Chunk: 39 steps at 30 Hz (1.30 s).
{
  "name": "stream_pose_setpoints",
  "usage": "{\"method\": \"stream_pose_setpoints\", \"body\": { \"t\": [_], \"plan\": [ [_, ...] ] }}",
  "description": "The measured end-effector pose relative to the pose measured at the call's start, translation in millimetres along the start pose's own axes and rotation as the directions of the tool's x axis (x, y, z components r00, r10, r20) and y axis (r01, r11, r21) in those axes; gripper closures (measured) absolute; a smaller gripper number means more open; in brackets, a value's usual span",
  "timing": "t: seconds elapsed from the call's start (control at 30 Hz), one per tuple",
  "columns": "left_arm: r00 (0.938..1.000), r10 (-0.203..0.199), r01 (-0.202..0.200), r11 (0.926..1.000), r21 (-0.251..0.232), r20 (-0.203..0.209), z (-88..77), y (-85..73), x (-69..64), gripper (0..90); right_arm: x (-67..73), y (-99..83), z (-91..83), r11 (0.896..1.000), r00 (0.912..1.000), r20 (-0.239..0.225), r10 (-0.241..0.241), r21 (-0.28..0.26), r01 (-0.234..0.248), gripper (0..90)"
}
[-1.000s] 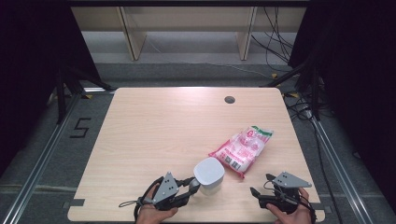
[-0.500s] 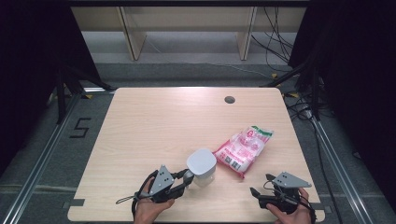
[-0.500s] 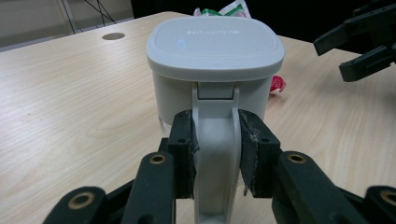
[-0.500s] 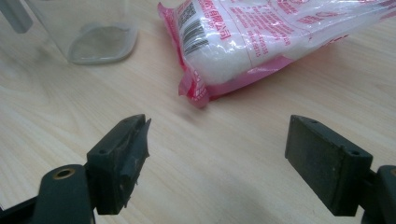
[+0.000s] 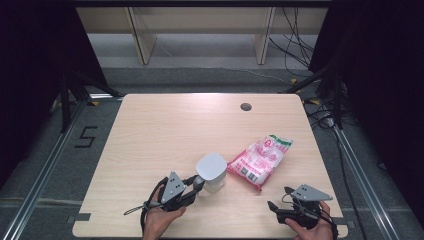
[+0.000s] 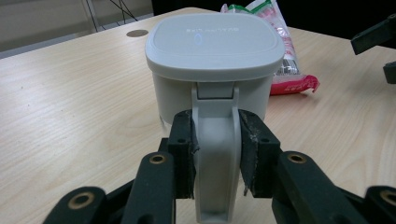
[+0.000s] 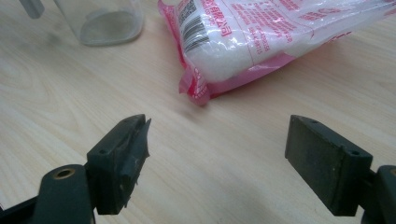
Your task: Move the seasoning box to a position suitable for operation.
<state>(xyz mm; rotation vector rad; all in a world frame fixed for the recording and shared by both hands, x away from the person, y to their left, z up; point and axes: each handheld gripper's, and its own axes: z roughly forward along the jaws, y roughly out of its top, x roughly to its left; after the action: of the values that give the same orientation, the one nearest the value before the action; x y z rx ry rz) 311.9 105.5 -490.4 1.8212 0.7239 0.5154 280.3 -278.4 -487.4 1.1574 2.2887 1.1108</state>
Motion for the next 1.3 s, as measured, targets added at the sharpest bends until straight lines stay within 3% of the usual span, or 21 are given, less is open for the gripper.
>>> {"method": "stream_pose_setpoints", "body": {
  "t": [0.03, 0.13, 0.2, 0.23, 0.4, 0.47, 0.53, 0.67, 0.7, 0.77, 0.8, 0.83, 0.87, 0.9, 1.03, 1.07, 1.1, 1.2, 1.3],
  "plan": [
    [0.9999, 0.008, -0.008, 1.0000, 0.000, -0.007, 0.2, 0.2, 1.5, 68.1, 3.5, -0.4, 0.1, 0.999, 0.9993, 0.005, 0.037, -0.002, -0.037, 22.0],
    [0.9999, 0.007, -0.007, 1.0000, -0.004, -0.009, 1.7, 0.3, 4.5, 68.1, 3.7, -0.6, 0.4, 0.999, 0.9991, 0.013, 0.039, -0.008, -0.039, 22.1],
    [0.9998, 0.012, -0.012, 0.9999, 0.002, -0.013, 2.4, 1.0, 5.1, 68.0, 0.1, -0.2, 0.9, 1.000, 1.0000, 0.009, 0.001, -0.014, -0.001, 22.1],
    [0.9994, 0.025, -0.025, 0.9997, 0.008, -0.023, 2.3, 1.4, 6.2, 67.8, 3.7, -0.6, 0.4, 0.999, 0.9992, 0.013, 0.039, -0.006, -0.039, 22.1],
    [0.9977, 0.025, -0.025, 0.9997, 0.000, -0.063, 1.6, -0.9, 9.9, 65.1, 3.0, -0.5, 0.5, 0.999, 0.9995, 0.010, 0.031, -0.009, -0.031, 22.1],
    [0.9948, 0.013, -0.013, 0.9999, -0.002, -0.101, 2.9, -3.5, 12.2, 64.3, 3.6, -0.6, 1.0, 0.999, 0.9994, 0.007, 0.034, -0.004, -0.034, 22.1],
    [0.9873, 0.039, -0.037, 0.9992, 0.012, -0.154, 2.8, -5.5, 18.3, 60.6, 3.4, -0.8, -0.1, 1.000, 0.9997, 0.016, 0.019, 0.006, -0.019, 22.1],
    [0.9869, 0.009, -0.009, 0.9999, -0.004, -0.161, 1.7, -8.6, 17.9, 62.1, 3.6, -0.7, 1.4, 1.000, 0.9995, 0.007, 0.031, -0.003, -0.030, 22.1],
    [0.9861, 0.011, -0.012, 0.9999, 0.000, -0.166, 2.1, -8.3, 17.7, 63.4, 0.6, -0.4, 1.6, 1.000, 1.0000, 0.005, 0.004, -0.006, -0.004, 22.1],
    [0.9795, 0.024, -0.020, 0.9995, 0.023, -0.200, 3.2, -7.7, 18.3, 66.9, 0.9, -0.4, 0.6, 1.000, 0.9998, 0.016, -0.008, 0.002, 0.008, 22.0],
    [0.9787, 0.010, -0.005, 0.9998, 0.022, -0.205, 5.0, -8.1, 18.8, 67.7, 0.4, -0.4, 0.8, 1.000, 1.0000, 0.003, -0.009, 0.007, 0.009, 22.1],
    [0.9793, 0.025, -0.021, 0.9995, 0.024, -0.201, 6.1, -7.6, 21.7, 68.0, 0.3, 0.0, 0.6, 1.000, 1.0000, -0.005, -0.004, 0.009, 0.004, 22.0],
    [0.9803, 0.006, -0.003, 0.9998, 0.019, -0.198, 7.7, -7.6, 22.8, 68.1, -1.1, -0.2, 0.8, 1.000, 0.9997, -0.006, -0.022, 0.013, 0.022, 22.1],
    [0.9795, 0.027, -0.022, 0.9993, 0.029, -0.199, 7.9, -6.9, 24.9, 68.2, 0.1, 0.1, 0.9, 1.000, 0.9999, -0.011, 0.004, 0.005, -0.004, 22.1],
    [0.9780, 0.012, -0.006, 0.9996, 0.026, -0.208, 15.2, -6.0, 28.8, 68.9, -0.6, 0.0, 1.4, 1.000, 0.9998, -0.005, -0.018, 0.015, 0.018, 22.0],
    [0.9802, 0.032, -0.028, 0.9993, 0.025, -0.196, 16.4, -5.7, 30.9, 68.9, 3.6, -0.6, 1.6, 1.000, 0.9998, 0.012, 0.017, 0.010, -0.017, 22.1],
    [0.9808, 0.021, -0.021, 0.9998, 0.005, -0.194, 18.6, -6.3, 30.7, 68.9, 2.4, -0.3, 2.1, 1.000, 0.9999, 0.013, 0.003, 0.002, -0.003, 22.0],
    [0.9842, 0.036, -0.035, 0.9993, 0.011, -0.173, 18.7, -6.1, 34.3, 68.9, 1.3, -0.2, 2.7, 1.000, 1.0000, 0.001, 0.001, -0.002, -0.001, 22.1],
    [0.9840, 0.026, -0.025, 0.9997, 0.007, -0.176, 21.6, -5.9, 34.2, 69.3, 1.0, -0.2, 3.2, 1.000, 0.9999, 0.006, -0.011, -0.010, 0.011, 22.0]
  ]
}}
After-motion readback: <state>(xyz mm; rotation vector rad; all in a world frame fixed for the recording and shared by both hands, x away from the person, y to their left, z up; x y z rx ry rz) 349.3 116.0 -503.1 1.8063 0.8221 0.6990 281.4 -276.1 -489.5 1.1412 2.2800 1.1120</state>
